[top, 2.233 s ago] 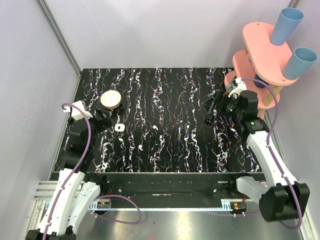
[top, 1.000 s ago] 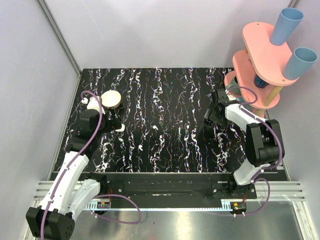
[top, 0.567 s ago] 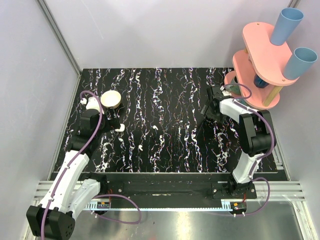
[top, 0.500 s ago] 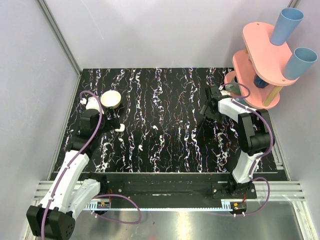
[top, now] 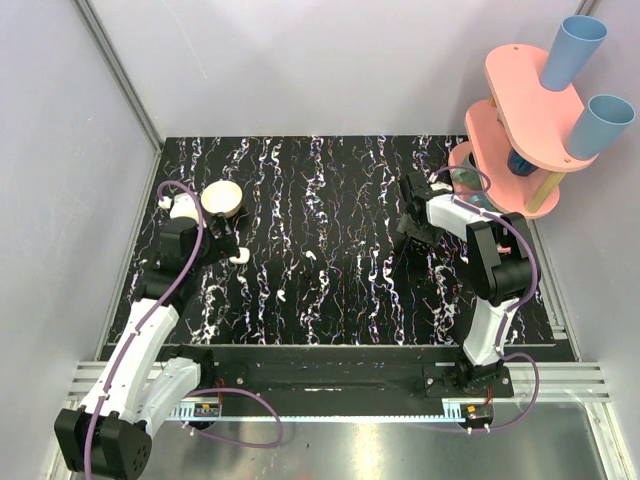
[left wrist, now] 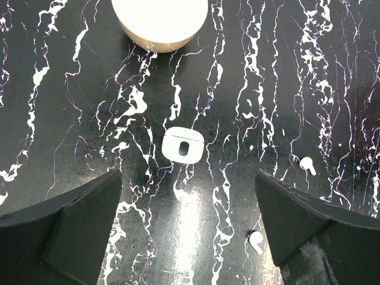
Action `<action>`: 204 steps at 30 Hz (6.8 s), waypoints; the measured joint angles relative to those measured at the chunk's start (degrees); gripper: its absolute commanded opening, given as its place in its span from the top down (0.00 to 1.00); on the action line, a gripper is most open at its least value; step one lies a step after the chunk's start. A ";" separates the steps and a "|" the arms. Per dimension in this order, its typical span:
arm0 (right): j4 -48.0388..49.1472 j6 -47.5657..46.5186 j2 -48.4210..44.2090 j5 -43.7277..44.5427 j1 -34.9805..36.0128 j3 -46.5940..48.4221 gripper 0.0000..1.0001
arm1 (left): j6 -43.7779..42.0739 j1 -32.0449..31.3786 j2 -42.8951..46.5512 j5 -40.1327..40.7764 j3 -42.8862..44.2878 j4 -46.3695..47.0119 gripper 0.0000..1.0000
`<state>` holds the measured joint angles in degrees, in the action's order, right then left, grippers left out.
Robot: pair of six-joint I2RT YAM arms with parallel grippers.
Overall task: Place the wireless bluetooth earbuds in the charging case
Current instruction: Pick up the charging case from the center of the board, then pass from the right arm to the left
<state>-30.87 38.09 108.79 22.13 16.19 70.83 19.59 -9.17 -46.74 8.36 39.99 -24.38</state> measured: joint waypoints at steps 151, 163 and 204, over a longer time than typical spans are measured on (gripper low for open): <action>38.77 -88.91 -35.41 -47.41 24.72 -15.93 1.00 | 9.51 -20.09 -20.50 -34.80 14.71 25.73 0.28; 39.19 -88.72 -35.41 -46.99 24.74 -16.22 1.00 | 10.34 -20.09 -21.94 -37.77 14.47 27.93 0.42; 39.65 -88.72 -35.41 -46.77 25.09 -17.14 1.00 | 10.45 -20.31 -24.68 -40.74 14.47 27.56 0.57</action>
<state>8.78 -50.63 73.38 -24.64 41.28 53.69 30.04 -29.47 -71.42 -32.38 54.46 3.18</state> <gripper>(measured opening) 0.542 0.458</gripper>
